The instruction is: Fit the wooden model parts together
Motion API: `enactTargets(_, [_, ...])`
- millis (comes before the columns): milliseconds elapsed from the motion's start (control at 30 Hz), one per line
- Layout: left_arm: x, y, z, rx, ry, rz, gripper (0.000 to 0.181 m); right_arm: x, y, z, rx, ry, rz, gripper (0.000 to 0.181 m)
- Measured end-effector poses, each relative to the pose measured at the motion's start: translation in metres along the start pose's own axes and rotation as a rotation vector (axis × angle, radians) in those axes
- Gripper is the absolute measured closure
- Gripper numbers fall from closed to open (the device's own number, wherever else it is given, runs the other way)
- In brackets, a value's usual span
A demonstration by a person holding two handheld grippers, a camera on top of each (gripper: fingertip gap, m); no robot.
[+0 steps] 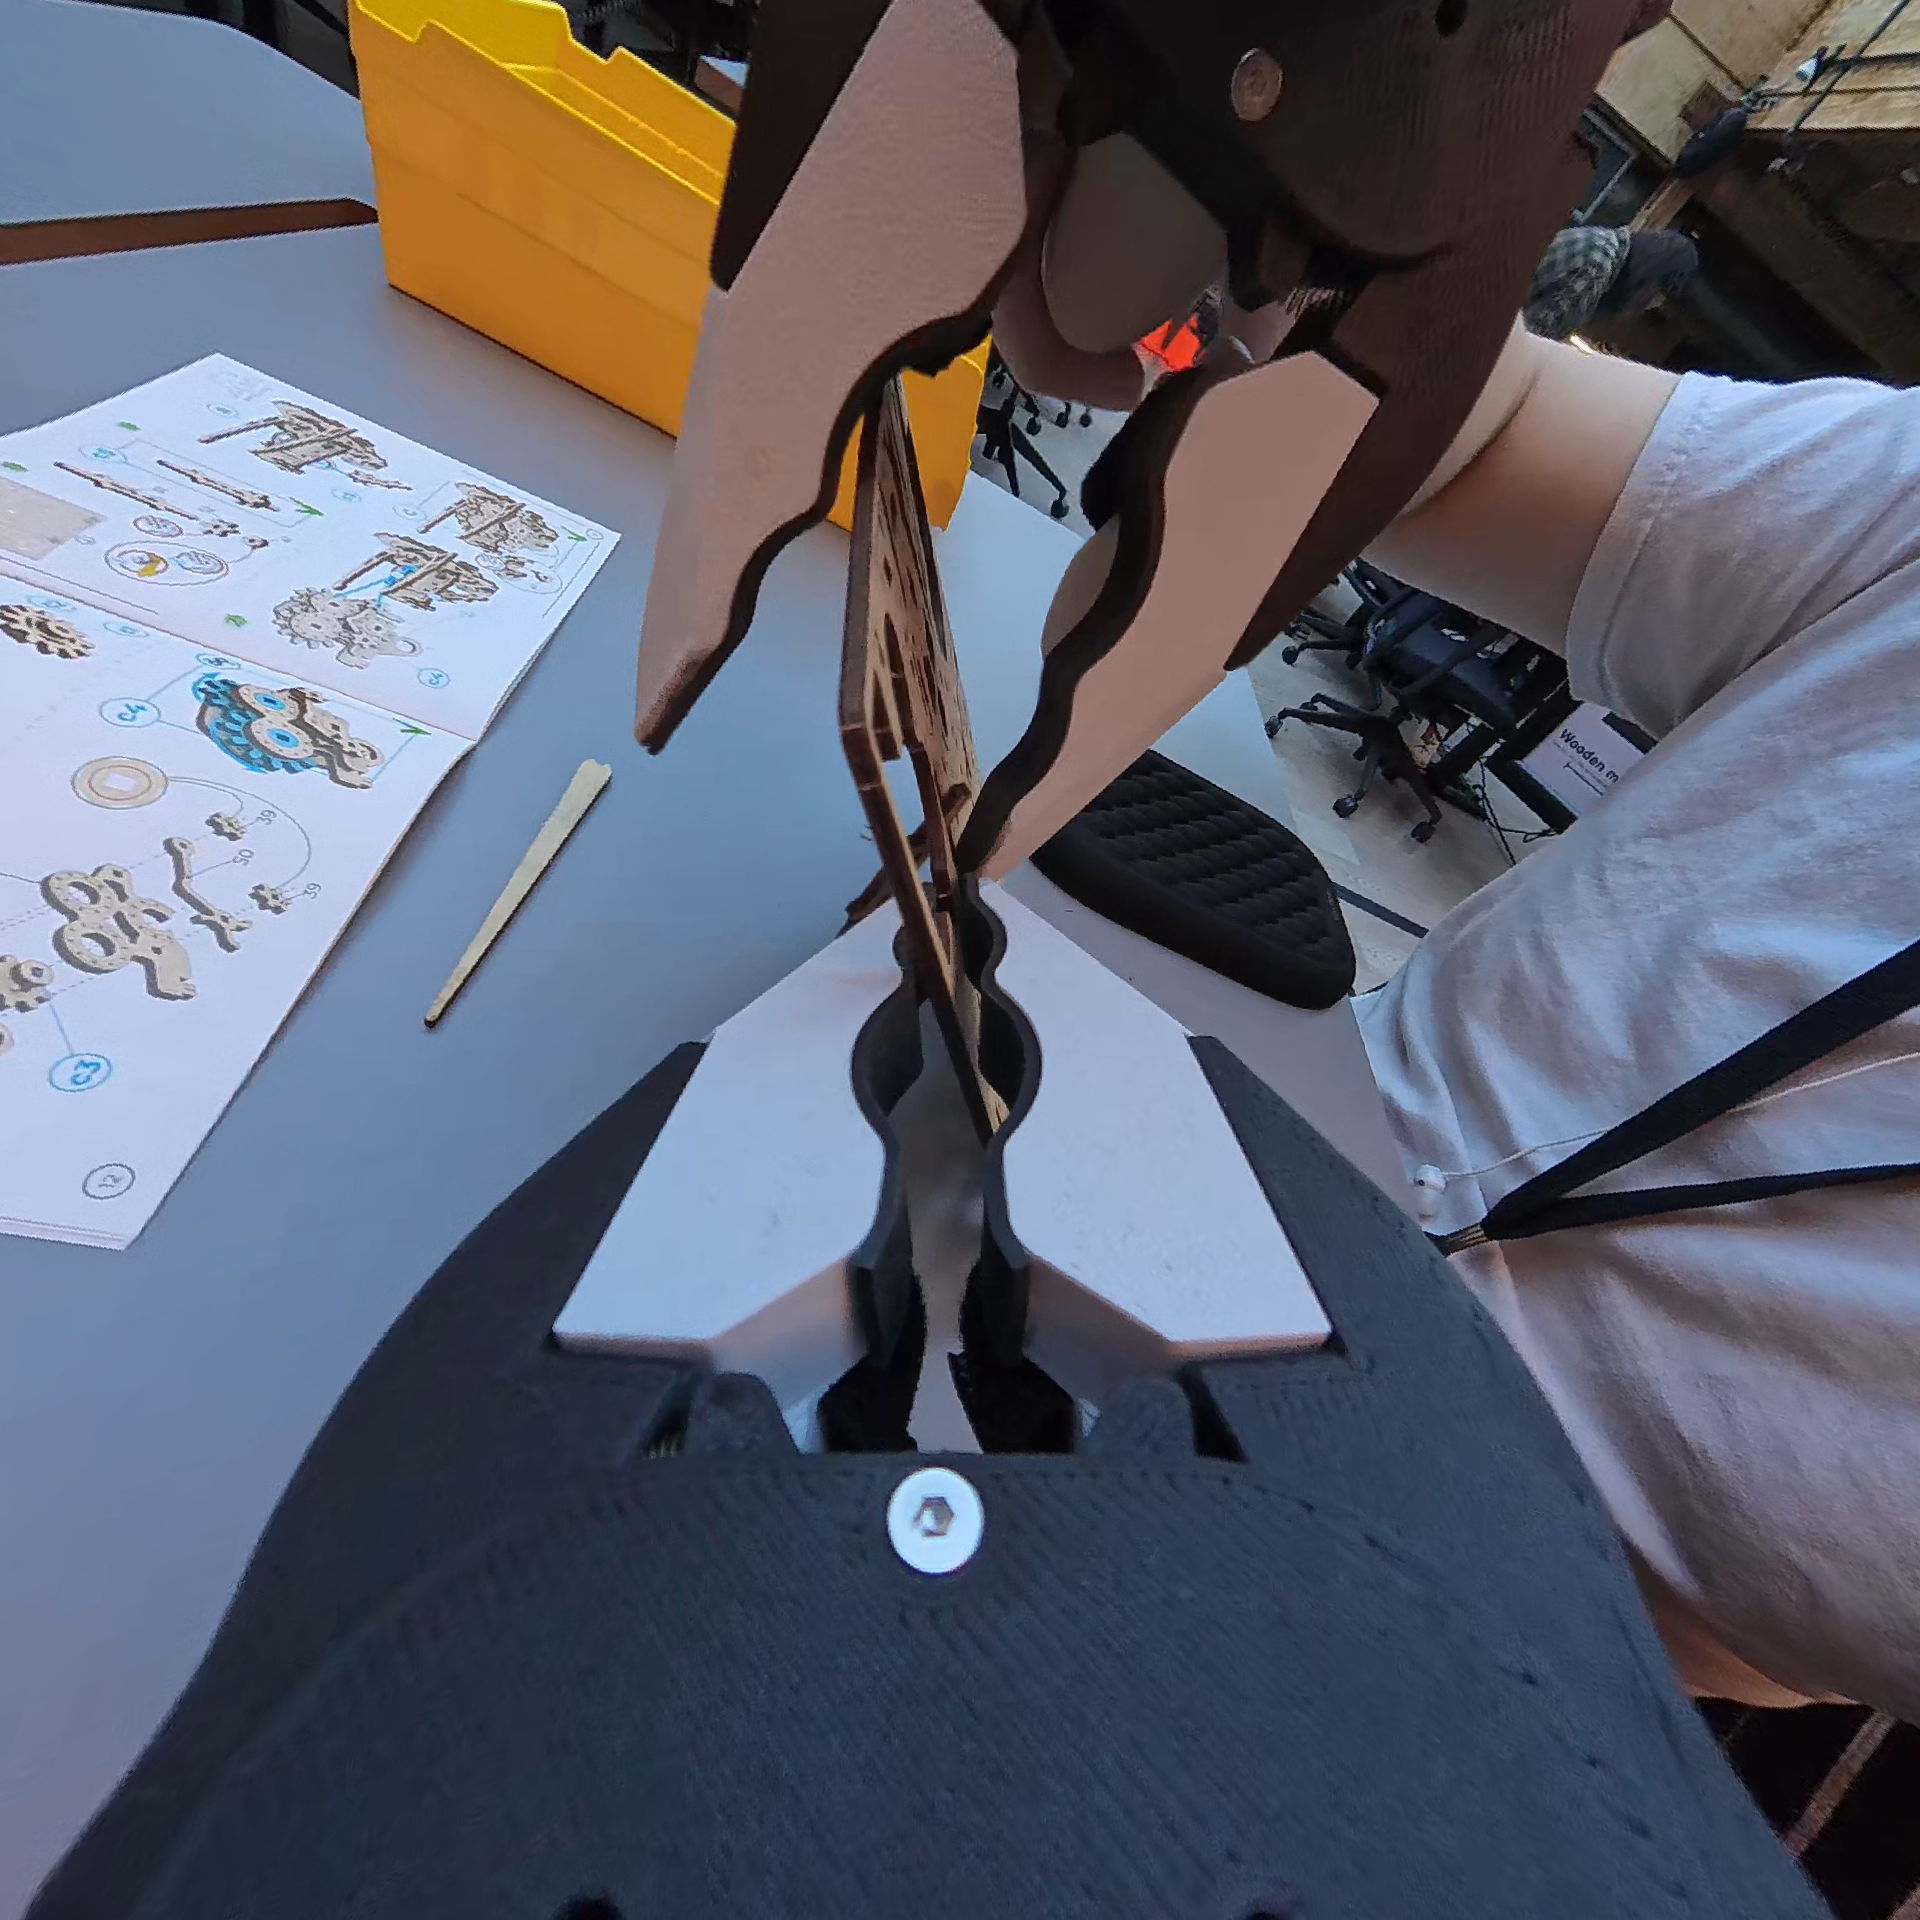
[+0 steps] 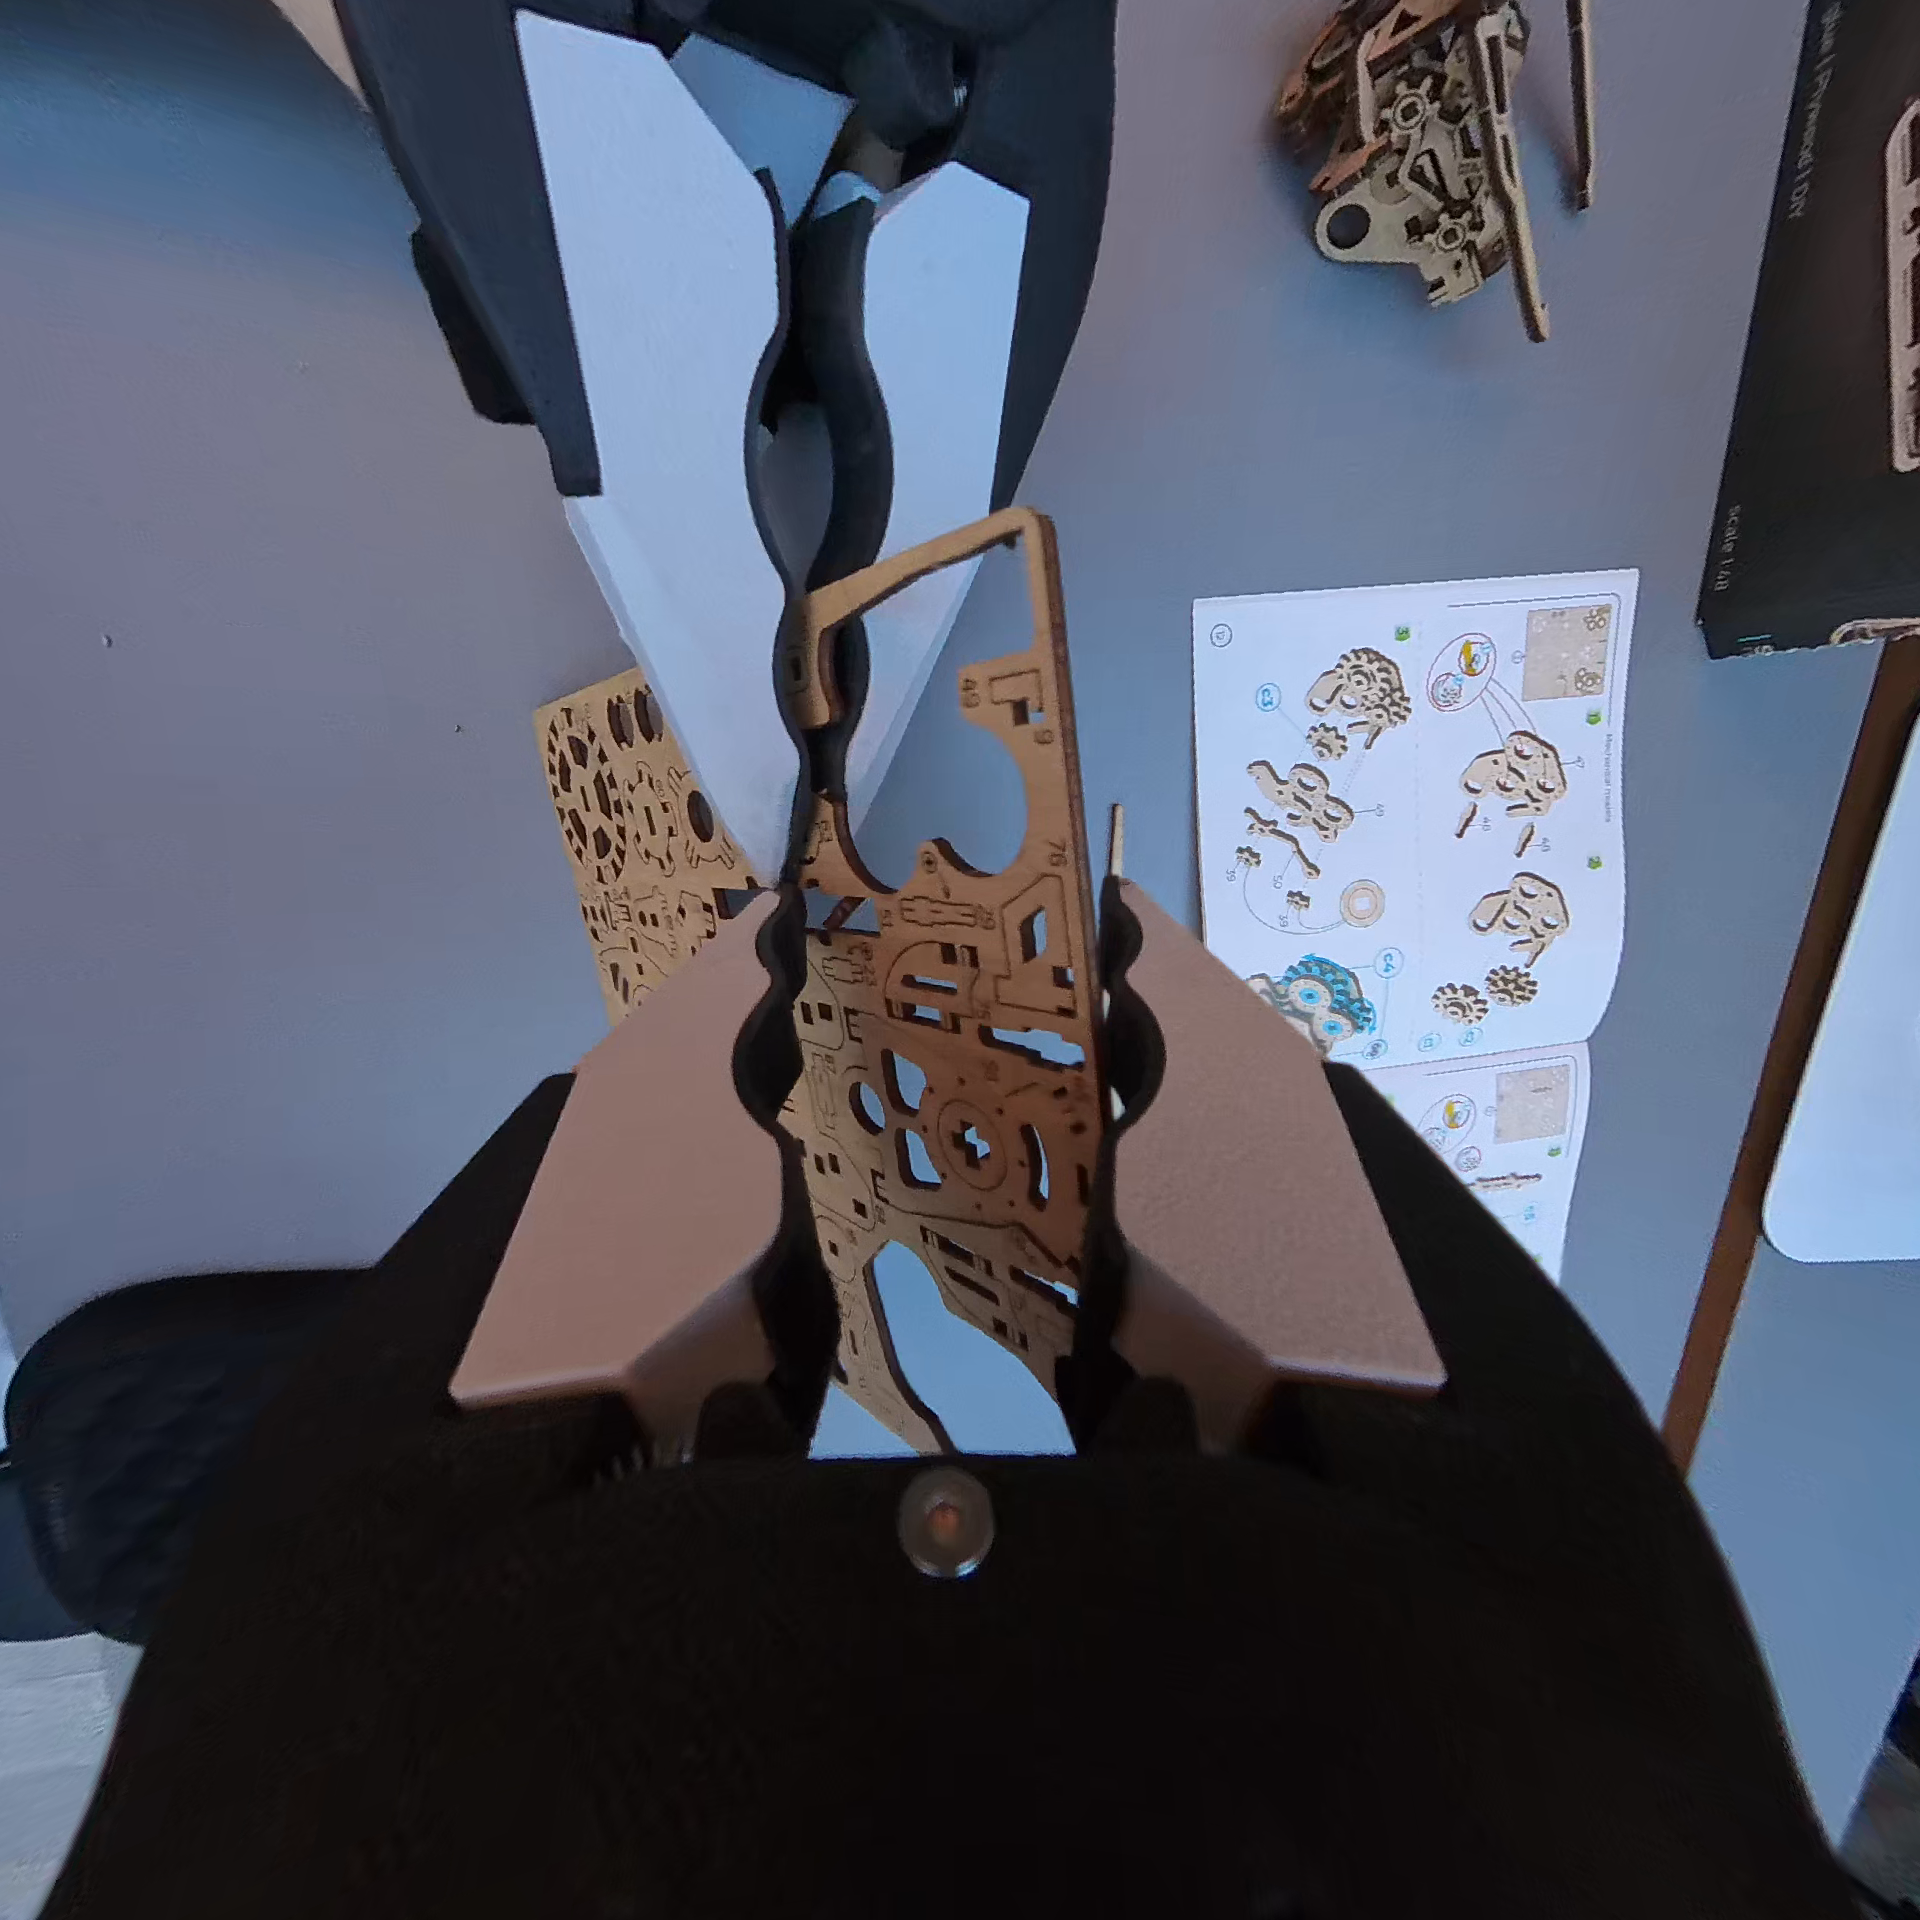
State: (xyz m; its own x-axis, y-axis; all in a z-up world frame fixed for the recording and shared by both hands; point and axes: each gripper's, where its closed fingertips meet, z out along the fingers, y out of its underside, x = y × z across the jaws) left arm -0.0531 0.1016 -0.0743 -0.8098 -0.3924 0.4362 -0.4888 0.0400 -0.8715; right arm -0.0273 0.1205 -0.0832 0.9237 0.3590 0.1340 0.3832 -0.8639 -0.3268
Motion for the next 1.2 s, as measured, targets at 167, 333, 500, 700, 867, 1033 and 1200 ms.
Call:
enactTargets(167, [0.003,-0.002,0.0,0.006,0.023,-0.001,0.181,0.001,-0.007,-0.012,0.1,0.076,-0.083,0.126])
enactTargets(333, [-0.001,0.001,-0.007,0.0,0.037,-0.051,0.181,0.019,-0.021,-0.073,0.39,0.233,-0.014,0.127])
enactTargets(500, [0.013,0.004,-0.032,-0.049,0.083,-0.029,0.18,0.02,0.014,-0.129,0.757,0.281,0.102,0.134])
enactTargets(700, [0.03,0.008,-0.074,-0.07,0.08,0.058,0.181,-0.01,0.085,-0.011,0.669,-0.022,0.189,0.16])
enactTargets(867, [0.02,0.014,-0.095,-0.055,0.032,0.033,0.181,-0.026,0.062,0.03,0.601,-0.093,0.218,0.154])
enactTargets(1033, [0.01,0.013,-0.107,-0.012,-0.013,0.002,0.181,-0.036,0.051,0.065,0.443,-0.049,0.19,0.154])
enactTargets(1200, [0.01,0.012,-0.103,-0.017,-0.012,0.006,0.181,-0.038,0.049,0.066,0.446,0.015,0.182,0.179])
